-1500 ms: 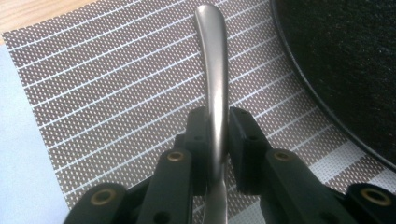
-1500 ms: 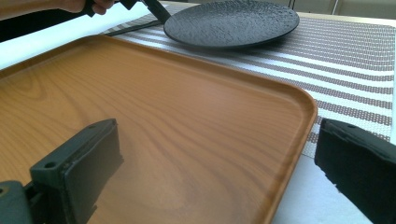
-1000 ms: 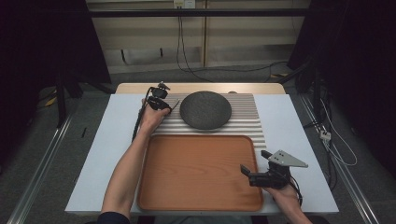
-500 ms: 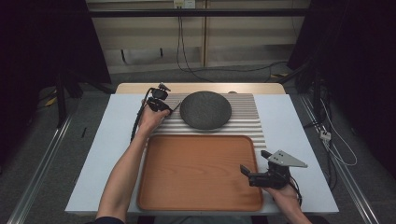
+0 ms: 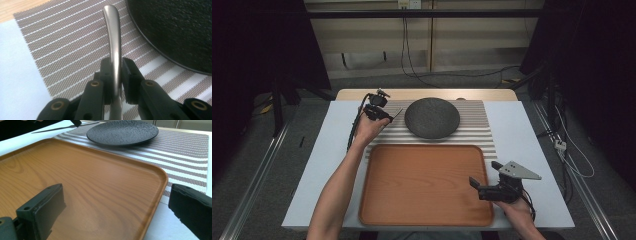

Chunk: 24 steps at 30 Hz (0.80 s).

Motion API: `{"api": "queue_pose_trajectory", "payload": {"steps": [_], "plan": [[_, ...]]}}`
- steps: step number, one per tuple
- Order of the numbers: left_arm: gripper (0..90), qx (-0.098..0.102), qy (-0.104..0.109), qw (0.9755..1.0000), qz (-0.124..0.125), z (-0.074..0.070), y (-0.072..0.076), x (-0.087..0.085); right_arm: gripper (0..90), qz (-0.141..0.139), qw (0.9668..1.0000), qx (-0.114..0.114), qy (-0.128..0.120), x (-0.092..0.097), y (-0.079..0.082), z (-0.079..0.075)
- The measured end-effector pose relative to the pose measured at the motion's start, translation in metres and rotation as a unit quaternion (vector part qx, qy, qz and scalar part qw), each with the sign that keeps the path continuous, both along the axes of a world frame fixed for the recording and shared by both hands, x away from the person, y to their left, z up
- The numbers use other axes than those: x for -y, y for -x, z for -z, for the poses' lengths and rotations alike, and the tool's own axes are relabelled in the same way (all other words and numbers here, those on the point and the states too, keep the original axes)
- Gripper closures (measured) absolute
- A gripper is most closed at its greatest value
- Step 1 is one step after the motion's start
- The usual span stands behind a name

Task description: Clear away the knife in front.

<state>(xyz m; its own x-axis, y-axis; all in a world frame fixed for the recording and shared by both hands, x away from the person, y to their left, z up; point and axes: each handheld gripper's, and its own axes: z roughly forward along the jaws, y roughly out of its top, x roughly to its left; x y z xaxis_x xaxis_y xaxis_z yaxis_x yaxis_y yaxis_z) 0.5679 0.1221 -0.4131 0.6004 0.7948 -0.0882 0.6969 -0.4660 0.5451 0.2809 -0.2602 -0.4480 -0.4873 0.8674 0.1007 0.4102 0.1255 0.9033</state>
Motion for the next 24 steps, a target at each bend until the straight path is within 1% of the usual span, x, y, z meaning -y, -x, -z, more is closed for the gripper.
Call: {"api": "queue_pose_trajectory", "payload": {"steps": [2,5,6,9,10,15,16,17,18,19,21,22,24], "plan": [[80.2,0.005,0.006,1.0,-0.003,-0.003,0.004,-0.002,0.2,-0.001,1.0,0.0,0.0,-0.001,0.0,0.0],[80.2,0.013,0.0,0.9998,0.012,-0.008,0.011,-0.003,0.2,-0.002,1.0,0.001,-0.001,-0.001,0.0,0.0],[80.2,0.019,0.001,0.9997,0.015,-0.008,0.013,-0.003,0.2,-0.001,1.0,0.0,0.0,-0.002,0.0,-0.001],[80.1,0.023,0.01,0.9994,0.022,-0.011,0.02,-0.003,0.2,-0.001,1.0,0.0,-0.001,-0.002,0.0,0.0],[80.1,0.028,0.008,0.9993,0.024,-0.012,0.023,-0.003,0.2,-0.001,1.0,0.0,-0.001,-0.002,-0.001,0.0],[80.1,0.033,0.014,0.9991,0.024,-0.014,0.033,-0.005,0.2,-0.002,1.0,0.001,0.0,-0.002,0.0,-0.001],[80.1,0.034,0.018,0.999,0.023,-0.015,0.035,-0.006,0.2,-0.002,1.0,0.0,0.0,-0.001,0.0,-0.001],[80.1,0.034,0.019,0.9989,0.027,-0.016,0.037,-0.007,0.2,-0.002,1.0,0.001,0.0,-0.001,0.0,-0.001],[80.1,0.038,0.026,0.9987,0.023,-0.016,0.04,-0.006,0.2,-0.001,1.0,0.001,0.0,-0.001,0.0,-0.001],[80.1,0.04,0.023,0.9985,0.03,-0.017,0.042,-0.007,0.2,0.0,1.0,0.001,-0.001,-0.002,0.0,0.0],[80.1,0.048,0.018,0.9982,0.032,-0.018,0.046,-0.008,0.2,0.0,1.0,0.0,-0.001,-0.002,0.0,0.0],[80.1,0.048,0.022,0.9982,0.03,-0.018,0.048,-0.008,0.2,0.0,1.0,0.001,0.0,-0.002,0.0,0.0],[80.1,0.05,0.021,0.9979,0.034,-0.018,0.053,-0.008,0.2,0.0,1.0,0.001,0.002,-0.002,0.0,-0.001]]}}
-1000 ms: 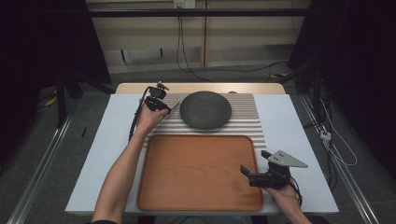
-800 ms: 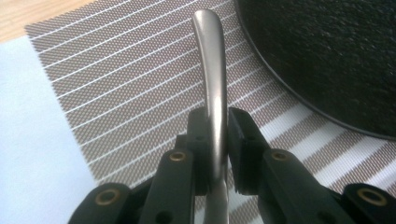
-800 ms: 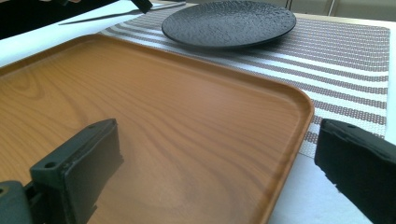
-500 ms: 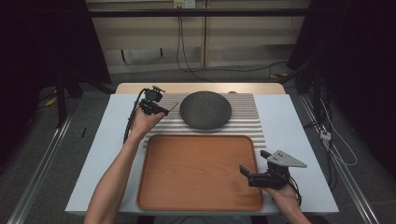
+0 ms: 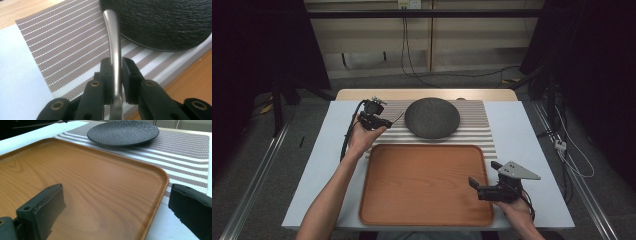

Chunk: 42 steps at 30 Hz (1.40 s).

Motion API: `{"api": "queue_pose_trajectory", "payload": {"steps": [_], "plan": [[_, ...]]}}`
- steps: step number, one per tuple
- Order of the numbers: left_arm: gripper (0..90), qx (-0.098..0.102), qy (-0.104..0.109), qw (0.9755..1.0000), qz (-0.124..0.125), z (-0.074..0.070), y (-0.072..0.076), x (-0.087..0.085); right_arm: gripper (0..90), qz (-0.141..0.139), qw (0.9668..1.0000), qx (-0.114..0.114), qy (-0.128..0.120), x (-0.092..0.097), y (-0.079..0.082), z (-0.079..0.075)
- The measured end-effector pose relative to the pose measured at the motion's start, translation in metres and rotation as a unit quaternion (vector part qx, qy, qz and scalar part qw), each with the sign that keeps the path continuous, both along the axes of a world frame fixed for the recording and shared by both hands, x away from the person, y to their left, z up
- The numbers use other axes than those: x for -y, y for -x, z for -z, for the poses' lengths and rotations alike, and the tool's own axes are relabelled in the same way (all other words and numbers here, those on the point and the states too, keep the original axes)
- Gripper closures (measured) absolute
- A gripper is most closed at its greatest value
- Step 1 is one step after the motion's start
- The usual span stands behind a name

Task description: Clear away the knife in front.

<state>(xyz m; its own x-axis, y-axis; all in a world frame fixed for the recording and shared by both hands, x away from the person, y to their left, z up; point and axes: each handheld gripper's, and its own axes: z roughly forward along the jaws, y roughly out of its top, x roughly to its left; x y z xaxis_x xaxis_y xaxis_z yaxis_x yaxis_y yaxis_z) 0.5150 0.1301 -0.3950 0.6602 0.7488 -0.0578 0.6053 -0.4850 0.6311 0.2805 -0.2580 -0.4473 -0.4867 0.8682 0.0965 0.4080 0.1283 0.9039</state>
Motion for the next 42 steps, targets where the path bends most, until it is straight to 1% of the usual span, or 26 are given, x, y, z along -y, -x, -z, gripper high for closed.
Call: {"api": "queue_pose_trajectory", "payload": {"steps": [2,6,8,10,12,15,16,18,19,20,21,22,23,24,25,26,27,28,29,31,32,34,35,36,39,42], "plan": [[80.1,0.002,0.002,1.0,0.002,-0.001,0.005,0.001,0.2,0.001,1.0,0.0,0.0,0.0,0.0,0.0],[80.1,0.009,0.0,0.9999,0.012,-0.005,0.014,0.001,0.2,0.002,1.0,-0.001,0.0,0.0,-0.001,0.0],[80.1,0.01,0.003,0.9998,0.015,-0.007,0.018,0.002,0.2,0.003,1.0,-0.001,0.001,0.0,0.0,0.0],[80.1,0.012,0.001,0.9998,0.018,-0.009,0.022,0.001,0.2,0.002,1.0,0.0,0.002,0.0,0.0,0.0],[80.1,0.009,0.007,0.9998,0.017,-0.01,0.027,-0.001,0.2,0.002,1.0,0.0,0.003,0.0,0.0,0.0],[80.1,0.007,0.003,0.9998,0.016,-0.011,0.033,-0.003,0.2,0.002,1.0,-0.001,0.003,0.0,-0.001,0.0],[80.1,0.006,0.005,0.9999,0.012,-0.011,0.035,-0.004,0.2,0.002,1.0,-0.001,0.003,0.0,-0.001,0.0],[80.1,0.007,-0.001,0.9998,0.018,-0.011,0.039,-0.005,0.2,0.0,1.0,-0.001,0.003,-0.001,-0.001,0.001],[80.1,0.009,0.001,0.9999,0.013,-0.011,0.041,-0.005,0.2,0.001,1.0,-0.001,0.004,-0.001,-0.001,0.001],[80.1,0.009,-0.002,0.9999,0.014,-0.012,0.043,-0.005,0.2,0.0,1.0,-0.001,0.004,-0.001,-0.001,0.001],[80.1,0.018,-0.015,0.9997,0.009,-0.013,0.046,-0.003,0.2,0.0,1.0,-0.001,0.004,-0.001,-0.001,0.001],[80.1,0.013,-0.008,0.9998,0.016,-0.013,0.047,-0.003,0.2,0.0,1.0,-0.002,0.003,-0.001,-0.001,0.001],[80.1,0.016,-0.003,0.9998,0.013,-0.013,0.05,-0.003,0.2,0.0,1.0,-0.002,0.005,-0.001,-0.001,0.001],[80.1,0.02,-0.013,0.9996,0.013,-0.014,0.053,-0.002,0.2,0.001,1.0,-0.002,0.005,-0.001,-0.001,0.001],[80.1,0.016,-0.01,0.9996,0.02,-0.014,0.055,-0.002,0.2,0.0,1.0,-0.001,0.004,-0.001,-0.001,0.001],[80.1,0.015,-0.004,0.9998,0.013,-0.014,0.058,0.0,0.2,0.0,1.0,-0.001,0.003,-0.001,-0.001,0.0],[80.1,0.012,-0.014,0.9997,0.017,-0.014,0.061,0.0,0.2,0.001,1.0,-0.002,0.003,-0.001,-0.001,0.0],[80.1,0.011,-0.01,0.9998,0.012,-0.013,0.063,0.001,0.2,0.0,1.0,-0.002,0.003,-0.001,-0.001,0.001],[80.1,0.01,-0.012,0.9998,0.015,-0.012,0.065,0.001,0.2,0.0,1.0,-0.003,0.003,-0.001,-0.002,0.001],[80.1,0.002,-0.007,0.9998,0.017,-0.009,0.069,0.002,0.2,-0.001,1.0,-0.002,0.003,-0.001,-0.002,0.001],[80.1,0.0,-0.009,0.9998,0.02,-0.008,0.07,0.002,0.2,-0.001,1.0,-0.003,0.003,-0.001,-0.002,0.001],[80.1,-0.001,-0.005,0.9998,0.02,-0.006,0.075,0.004,0.2,-0.001,1.0,-0.003,0.003,-0.001,-0.002,0.001],[80.1,-0.005,0.001,0.9998,0.02,-0.006,0.077,0.004,0.2,0.0,1.0,-0.003,0.003,-0.001,-0.002,0.001],[80.1,-0.006,0.001,0.9996,0.026,-0.005,0.079,0.004,0.2,0.001,1.0,-0.003,0.002,-0.001,-0.002,0.001],[80.0,-0.007,0.001,0.9996,0.027,-0.003,0.085,0.007,0.2,0.0,1.0,-0.002,0.004,-0.001,-0.002,0.001],[80.1,-0.012,0.006,0.9995,0.028,0.0,0.091,0.01,0.2,-0.001,1.0,-0.002,0.005,-0.002,-0.002,0.001]]}}
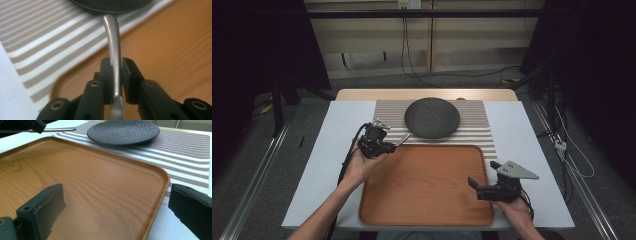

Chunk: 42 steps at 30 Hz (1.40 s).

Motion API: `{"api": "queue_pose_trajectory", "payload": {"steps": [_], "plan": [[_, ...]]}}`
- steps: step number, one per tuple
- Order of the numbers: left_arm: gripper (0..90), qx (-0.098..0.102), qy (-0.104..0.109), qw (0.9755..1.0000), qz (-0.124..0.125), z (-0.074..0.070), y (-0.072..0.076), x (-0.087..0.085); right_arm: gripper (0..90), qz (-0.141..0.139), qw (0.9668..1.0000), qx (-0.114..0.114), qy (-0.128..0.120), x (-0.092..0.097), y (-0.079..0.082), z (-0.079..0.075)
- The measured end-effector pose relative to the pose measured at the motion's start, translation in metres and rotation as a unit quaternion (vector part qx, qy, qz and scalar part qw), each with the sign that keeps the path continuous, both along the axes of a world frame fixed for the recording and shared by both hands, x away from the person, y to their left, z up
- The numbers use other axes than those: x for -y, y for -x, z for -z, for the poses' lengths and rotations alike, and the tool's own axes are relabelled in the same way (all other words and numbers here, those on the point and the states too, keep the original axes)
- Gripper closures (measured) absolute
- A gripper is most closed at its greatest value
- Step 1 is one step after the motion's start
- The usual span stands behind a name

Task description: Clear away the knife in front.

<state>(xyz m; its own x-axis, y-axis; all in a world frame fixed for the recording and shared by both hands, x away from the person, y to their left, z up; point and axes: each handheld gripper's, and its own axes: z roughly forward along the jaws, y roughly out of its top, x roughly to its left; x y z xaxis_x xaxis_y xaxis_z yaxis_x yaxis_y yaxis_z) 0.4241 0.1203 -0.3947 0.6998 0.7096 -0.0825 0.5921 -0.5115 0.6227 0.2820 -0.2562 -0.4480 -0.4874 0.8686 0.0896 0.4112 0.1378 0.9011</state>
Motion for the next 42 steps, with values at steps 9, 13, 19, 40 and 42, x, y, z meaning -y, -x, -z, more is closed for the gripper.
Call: {"api": "queue_pose_trajectory", "payload": {"steps": [9,13,19,40,42], "plan": [[80.0,-0.016,-0.001,0.9998,0.009,0.014,0.02,0.01,0.2,0.0,1.0,0.001,0.002,0.0,0.001,0.0],[80.0,-0.021,0.0,0.9997,0.01,0.022,0.029,0.015,0.2,0.0,1.0,0.002,0.001,0.0,0.001,-0.001],[80.0,-0.033,0.002,0.9993,0.014,0.03,0.034,0.019,0.2,-0.001,1.0,0.003,0.003,0.0,0.002,-0.001],[79.8,-0.048,-0.012,0.9986,0.018,0.037,0.039,0.026,0.3,-0.006,1.0,0.002,0.002,0.0,0.002,0.0],[79.6,-0.052,-0.011,0.9985,0.016,0.038,0.04,0.024,0.3,-0.003,1.0,0.001,0.0,0.001,0.002,0.0]]}}
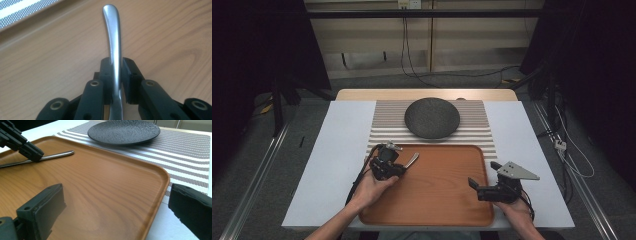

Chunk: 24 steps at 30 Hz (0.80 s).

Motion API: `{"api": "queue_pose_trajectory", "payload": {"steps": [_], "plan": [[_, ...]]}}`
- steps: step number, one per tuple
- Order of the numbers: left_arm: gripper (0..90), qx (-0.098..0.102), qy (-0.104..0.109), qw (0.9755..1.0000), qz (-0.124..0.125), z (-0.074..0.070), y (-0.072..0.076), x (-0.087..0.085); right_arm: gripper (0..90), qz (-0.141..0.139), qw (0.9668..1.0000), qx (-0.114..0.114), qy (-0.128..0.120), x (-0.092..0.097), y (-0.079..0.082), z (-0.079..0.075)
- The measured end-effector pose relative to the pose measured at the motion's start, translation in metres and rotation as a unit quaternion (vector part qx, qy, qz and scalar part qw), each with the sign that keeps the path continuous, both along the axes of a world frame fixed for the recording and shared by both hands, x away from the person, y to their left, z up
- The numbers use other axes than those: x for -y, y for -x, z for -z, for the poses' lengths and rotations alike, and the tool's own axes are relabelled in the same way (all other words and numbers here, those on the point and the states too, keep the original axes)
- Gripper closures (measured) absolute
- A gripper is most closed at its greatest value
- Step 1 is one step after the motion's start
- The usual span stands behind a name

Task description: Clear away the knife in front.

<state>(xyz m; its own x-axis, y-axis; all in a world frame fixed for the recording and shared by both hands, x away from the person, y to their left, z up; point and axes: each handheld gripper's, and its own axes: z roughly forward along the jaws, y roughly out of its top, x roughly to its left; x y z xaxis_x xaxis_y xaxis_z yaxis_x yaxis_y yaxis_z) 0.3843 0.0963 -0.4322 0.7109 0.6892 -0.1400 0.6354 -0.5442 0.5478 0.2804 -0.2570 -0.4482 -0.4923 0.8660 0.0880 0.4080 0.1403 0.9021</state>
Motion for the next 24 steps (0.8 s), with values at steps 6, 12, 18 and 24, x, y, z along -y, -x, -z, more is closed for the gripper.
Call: {"api": "queue_pose_trajectory", "payload": {"steps": [6,12,18,24], "plan": [[79.5,0.005,-0.002,1.0,-0.001,0.0,0.005,-0.003,0.4,-0.004,1.0,0.002,0.006,-0.001,0.0,0.0],[72.9,0.023,0.009,0.9997,0.0,0.002,0.009,-0.008,0.4,-0.001,1.0,0.004,0.003,0.0,0.002,-0.001],[47.7,0.059,0.03,0.9978,-0.003,-0.001,0.011,-0.016,0.4,0.007,0.9999,0.007,0.001,0.003,0.002,-0.003],[20.8,0.069,0.031,0.9969,-0.021,0.001,0.009,-0.017,0.4,0.004,0.9999,0.01,0.005,0.001,0.004,-0.004]]}}
